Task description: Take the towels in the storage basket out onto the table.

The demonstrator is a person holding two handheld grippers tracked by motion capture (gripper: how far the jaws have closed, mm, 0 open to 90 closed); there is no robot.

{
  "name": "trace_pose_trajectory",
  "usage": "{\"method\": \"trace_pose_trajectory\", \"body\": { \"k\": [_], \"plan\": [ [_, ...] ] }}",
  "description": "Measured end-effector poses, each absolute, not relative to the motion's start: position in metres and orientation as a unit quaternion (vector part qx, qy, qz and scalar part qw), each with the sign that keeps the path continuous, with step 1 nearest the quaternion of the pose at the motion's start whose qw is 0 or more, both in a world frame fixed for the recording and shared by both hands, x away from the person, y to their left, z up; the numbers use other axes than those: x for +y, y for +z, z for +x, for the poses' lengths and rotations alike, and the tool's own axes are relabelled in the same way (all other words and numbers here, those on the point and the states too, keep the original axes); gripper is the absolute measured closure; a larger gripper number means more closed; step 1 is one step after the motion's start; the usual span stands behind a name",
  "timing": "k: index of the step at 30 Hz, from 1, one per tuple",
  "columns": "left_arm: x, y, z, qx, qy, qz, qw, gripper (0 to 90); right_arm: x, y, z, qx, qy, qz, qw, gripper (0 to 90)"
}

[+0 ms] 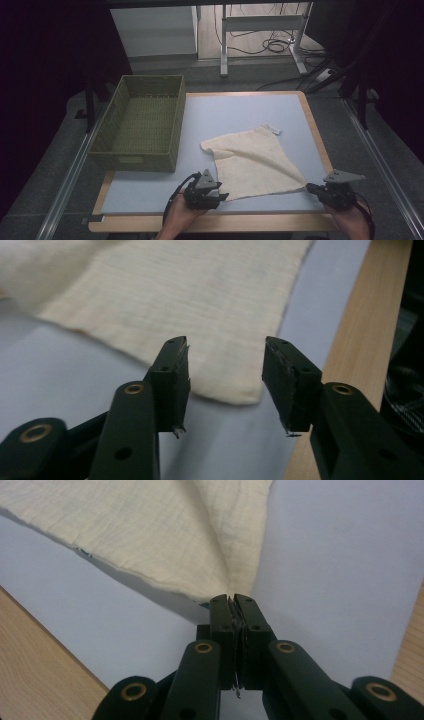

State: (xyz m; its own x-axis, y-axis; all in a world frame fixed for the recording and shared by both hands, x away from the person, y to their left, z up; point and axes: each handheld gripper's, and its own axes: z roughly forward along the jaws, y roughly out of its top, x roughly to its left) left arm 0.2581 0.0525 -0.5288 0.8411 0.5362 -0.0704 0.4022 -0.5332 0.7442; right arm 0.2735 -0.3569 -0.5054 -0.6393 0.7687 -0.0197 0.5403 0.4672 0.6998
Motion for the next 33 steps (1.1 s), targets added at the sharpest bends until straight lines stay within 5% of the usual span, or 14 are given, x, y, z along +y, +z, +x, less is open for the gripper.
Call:
{"method": "trace_pose_trajectory", "body": {
  "k": [7, 22, 28, 33],
  "plan": [
    [0.046, -0.537, 0.25, 0.251, 0.119, 0.886, 0.371, 85.9, -0.357, -0.509, 0.27, 0.84, 0.345, 0.387, 0.161, 87.0],
    [0.084, -0.532, 0.211, 0.266, 0.067, 0.88, 0.387, 85.7, -0.344, -0.513, 0.238, 0.844, 0.368, 0.368, 0.126, 86.9],
    [0.093, -0.524, 0.219, 0.289, 0.074, 0.862, 0.411, 57.5, -0.349, -0.509, 0.236, 0.836, 0.384, 0.374, 0.121, 82.3],
    [0.097, -0.524, 0.24, 0.314, 0.1, 0.854, 0.402, 44.2, -0.345, -0.507, 0.258, 0.832, 0.396, 0.37, 0.117, 74.6]
  ]
}}
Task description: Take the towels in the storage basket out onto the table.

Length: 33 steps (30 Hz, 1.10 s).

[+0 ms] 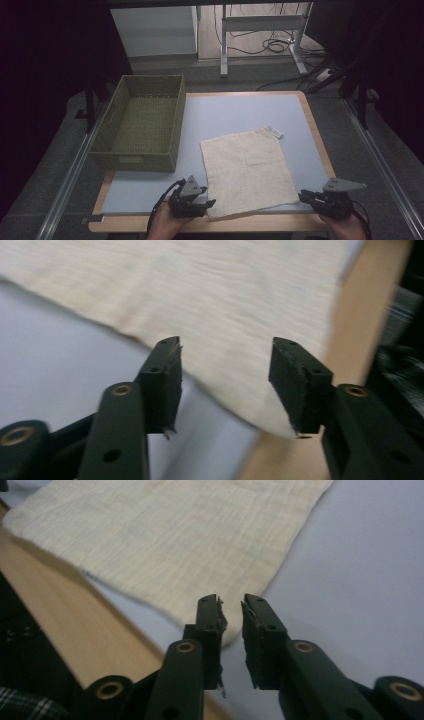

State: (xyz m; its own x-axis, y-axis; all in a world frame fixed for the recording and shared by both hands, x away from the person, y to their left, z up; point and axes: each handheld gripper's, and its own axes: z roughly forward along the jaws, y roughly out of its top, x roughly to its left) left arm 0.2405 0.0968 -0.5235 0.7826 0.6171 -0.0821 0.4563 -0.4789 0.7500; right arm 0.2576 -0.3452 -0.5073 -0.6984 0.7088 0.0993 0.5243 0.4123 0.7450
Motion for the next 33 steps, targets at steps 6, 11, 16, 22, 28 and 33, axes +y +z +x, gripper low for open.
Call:
{"method": "trace_pose_trajectory", "body": {
  "k": [6, 11, 16, 22, 28, 33],
  "plan": [
    [0.094, -0.526, 0.274, 0.335, 0.126, 0.847, 0.394, 36.5, -0.334, -0.507, 0.286, 0.832, 0.398, 0.364, 0.128, 65.5],
    [0.087, -0.523, 0.303, 0.341, 0.146, 0.845, 0.385, 32.1, -0.32, -0.5, 0.317, 0.838, 0.385, 0.357, 0.15, 55.3],
    [0.086, -0.521, 0.33, 0.361, 0.16, 0.838, 0.377, 30.1, -0.314, -0.497, 0.347, 0.835, 0.38, 0.363, 0.162, 46.4],
    [0.089, -0.525, 0.358, 0.397, 0.166, 0.823, 0.37, 30.9, -0.303, -0.495, 0.382, 0.836, 0.366, 0.368, 0.175, 42.1],
    [0.086, -0.527, 0.374, 0.428, 0.184, 0.81, 0.357, 34.9, -0.292, -0.488, 0.42, 0.831, 0.362, 0.381, 0.18, 40.0],
    [0.085, -0.528, 0.386, 0.453, 0.199, 0.796, 0.349, 39.7, -0.284, -0.489, 0.449, 0.834, 0.351, 0.381, 0.187, 45.9]
  ]
}}
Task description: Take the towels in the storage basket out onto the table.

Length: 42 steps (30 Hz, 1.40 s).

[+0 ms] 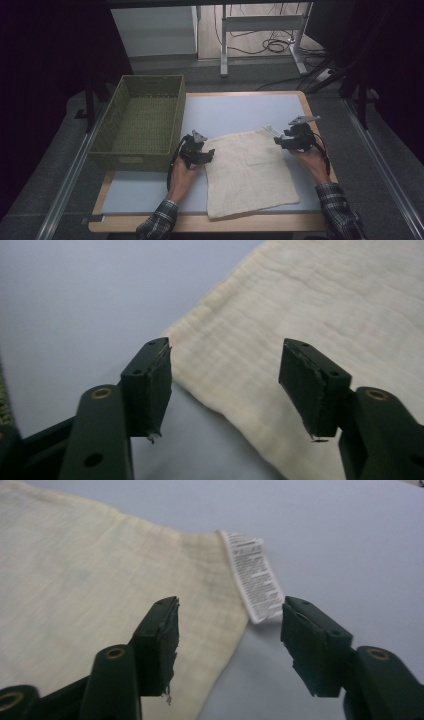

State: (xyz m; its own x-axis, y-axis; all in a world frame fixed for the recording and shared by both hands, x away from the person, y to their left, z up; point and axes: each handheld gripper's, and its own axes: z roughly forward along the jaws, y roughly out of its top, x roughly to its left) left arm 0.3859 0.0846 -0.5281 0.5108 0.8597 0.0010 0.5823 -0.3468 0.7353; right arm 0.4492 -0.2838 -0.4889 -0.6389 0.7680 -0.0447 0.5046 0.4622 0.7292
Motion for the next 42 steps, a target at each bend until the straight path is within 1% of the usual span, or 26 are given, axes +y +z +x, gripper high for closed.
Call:
{"method": "trace_pose_trajectory", "body": {
  "k": [2, 5, 9, 11, 13, 14, 15, 16, 17, 20, 21, 23, 25, 26, 27, 28, 30, 34, 35, 38, 39, 40, 41, 42],
  "plan": [
    [0.084, -0.529, 0.39, 0.459, 0.2, 0.795, 0.343, 41.6, -0.283, -0.49, 0.459, 0.837, 0.348, 0.379, 0.185, 49.8],
    [0.083, -0.532, 0.394, 0.466, 0.201, 0.791, 0.342, 41.9, -0.281, -0.491, 0.475, 0.839, 0.344, 0.378, 0.185, 52.5],
    [0.08, -0.536, 0.397, 0.466, 0.2, 0.792, 0.341, 40.5, -0.274, -0.499, 0.494, 0.84, 0.346, 0.384, 0.169, 52.4],
    [0.078, -0.538, 0.397, 0.464, 0.2, 0.792, 0.342, 38.3, -0.264, -0.51, 0.507, 0.847, 0.321, 0.383, 0.181, 50.1],
    [0.077, -0.538, 0.397, 0.464, 0.2, 0.791, 0.344, 37.8, -0.262, -0.513, 0.509, 0.85, 0.315, 0.382, 0.181, 50.2],
    [0.077, -0.538, 0.397, 0.461, 0.2, 0.793, 0.344, 37.8, -0.26, -0.516, 0.511, 0.851, 0.314, 0.381, 0.18, 54.8],
    [0.077, -0.538, 0.398, 0.46, 0.201, 0.793, 0.345, 37.0, -0.258, -0.517, 0.51, 0.843, 0.334, 0.391, 0.161, 77.4],
    [0.076, -0.537, 0.398, 0.459, 0.2, 0.794, 0.345, 37.0, -0.258, -0.517, 0.509, 0.842, 0.337, 0.39, 0.157, 85.4],
    [0.076, -0.537, 0.399, 0.458, 0.198, 0.794, 0.346, 37.0, -0.257, -0.518, 0.508, 0.842, 0.337, 0.391, 0.157, 86.8],
    [0.075, -0.534, 0.401, 0.457, 0.199, 0.794, 0.349, 37.1, -0.256, -0.516, 0.507, 0.842, 0.329, 0.396, 0.164, 87.6],
    [0.074, -0.533, 0.401, 0.456, 0.199, 0.794, 0.351, 37.4, -0.257, -0.514, 0.507, 0.841, 0.316, 0.399, 0.182, 87.5],
    [0.074, -0.53, 0.403, 0.456, 0.2, 0.792, 0.353, 37.7, -0.264, -0.513, 0.506, 0.837, 0.309, 0.408, 0.193, 87.5],
    [0.074, -0.528, 0.408, 0.457, 0.2, 0.791, 0.354, 40.4, -0.278, -0.512, 0.506, 0.829, 0.305, 0.424, 0.199, 87.5],
    [0.074, -0.527, 0.415, 0.464, 0.2, 0.789, 0.35, 43.7, -0.291, -0.512, 0.505, 0.825, 0.303, 0.434, 0.198, 87.4],
    [0.074, -0.527, 0.415, 0.464, 0.2, 0.789, 0.35, 45.7, -0.291, -0.512, 0.505, 0.825, 0.303, 0.434, 0.198, 87.4],
    [0.074, -0.527, 0.418, 0.467, 0.201, 0.788, 0.348, 45.7, -0.296, -0.512, 0.504, 0.822, 0.305, 0.438, 0.197, 87.4],
    [0.074, -0.527, 0.425, 0.473, 0.202, 0.787, 0.341, 49.4, -0.3, -0.511, 0.502, 0.822, 0.304, 0.439, 0.199, 87.2],
    [0.074, -0.53, 0.438, 0.481, 0.198, 0.782, 0.344, 50.7, -0.305, -0.505, 0.499, 0.818, 0.32, 0.437, 0.194, 86.1],
    [0.074, -0.531, 0.445, 0.487, 0.184, 0.775, 0.357, 50.7, -0.305, -0.503, 0.5, 0.818, 0.324, 0.435, 0.19, 85.2],
    [0.072, -0.532, 0.451, 0.483, 0.177, 0.779, 0.359, 50.7, -0.304, -0.503, 0.502, 0.821, 0.324, 0.433, 0.186, 82.6],
    [0.068, -0.534, 0.455, 0.475, 0.176, 0.79, 0.344, 51.2, -0.303, -0.505, 0.504, 0.823, 0.319, 0.432, 0.185, 77.1],
    [0.068, -0.534, 0.455, 0.475, 0.176, 0.79, 0.344, 51.8, -0.303, -0.505, 0.504, 0.823, 0.319, 0.432, 0.185, 77.1],
    [0.067, -0.535, 0.456, 0.471, 0.179, 0.793, 0.341, 51.8, -0.303, -0.505, 0.504, 0.823, 0.317, 0.433, 0.187, 74.7],
    [0.067, -0.536, 0.457, 0.467, 0.171, 0.794, 0.349, 54.6, -0.304, -0.507, 0.506, 0.823, 0.314, 0.433, 0.189, 71.3]
  ]
}}
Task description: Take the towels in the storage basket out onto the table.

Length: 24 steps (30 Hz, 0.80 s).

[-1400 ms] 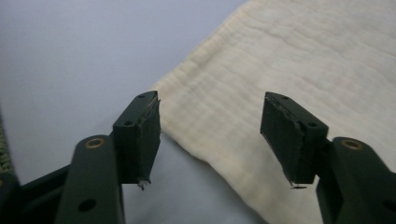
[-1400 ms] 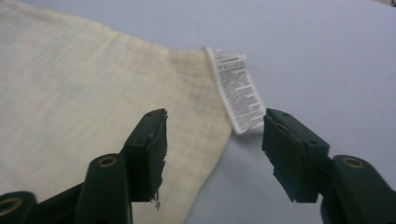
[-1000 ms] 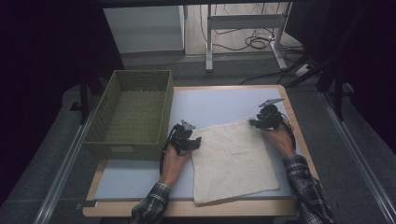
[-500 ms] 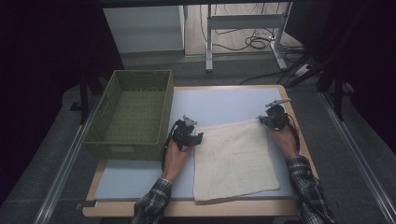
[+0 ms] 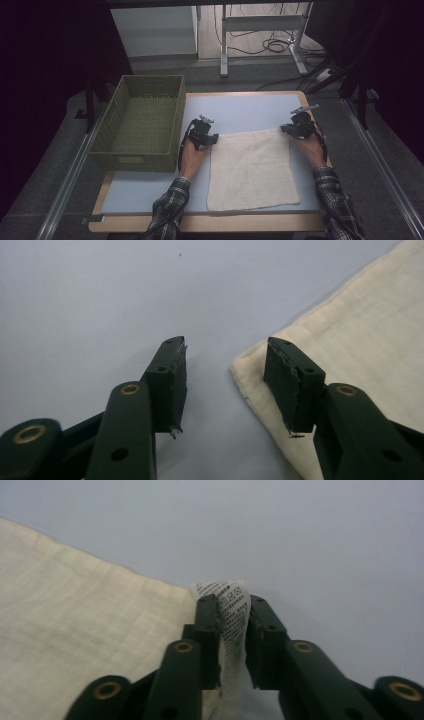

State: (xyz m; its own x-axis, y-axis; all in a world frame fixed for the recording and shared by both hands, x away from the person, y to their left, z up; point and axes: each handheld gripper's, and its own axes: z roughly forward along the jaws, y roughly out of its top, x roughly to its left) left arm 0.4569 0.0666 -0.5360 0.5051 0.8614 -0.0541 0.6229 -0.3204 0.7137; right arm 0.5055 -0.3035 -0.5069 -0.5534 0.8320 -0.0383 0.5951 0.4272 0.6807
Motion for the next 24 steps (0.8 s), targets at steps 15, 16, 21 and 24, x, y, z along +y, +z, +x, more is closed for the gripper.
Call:
{"method": "trace_pose_trajectory", "body": {
  "k": [15, 16, 21, 24],
  "plan": [
    [0.071, -0.506, 0.476, 0.461, 0.204, 0.78, 0.371, 86.7, -0.29, -0.485, 0.51, 0.817, 0.321, 0.428, 0.216, 86.7],
    [0.071, -0.506, 0.476, 0.461, 0.204, 0.78, 0.371, 86.6, -0.29, -0.485, 0.51, 0.817, 0.321, 0.428, 0.216, 86.7],
    [0.065, -0.501, 0.458, 0.442, 0.22, 0.789, 0.366, 86.1, -0.292, -0.477, 0.495, 0.821, 0.326, 0.414, 0.219, 86.6],
    [0.066, -0.502, 0.443, 0.436, 0.216, 0.792, 0.37, 86.1, -0.301, -0.477, 0.474, 0.823, 0.334, 0.407, 0.214, 86.5]
  ]
}}
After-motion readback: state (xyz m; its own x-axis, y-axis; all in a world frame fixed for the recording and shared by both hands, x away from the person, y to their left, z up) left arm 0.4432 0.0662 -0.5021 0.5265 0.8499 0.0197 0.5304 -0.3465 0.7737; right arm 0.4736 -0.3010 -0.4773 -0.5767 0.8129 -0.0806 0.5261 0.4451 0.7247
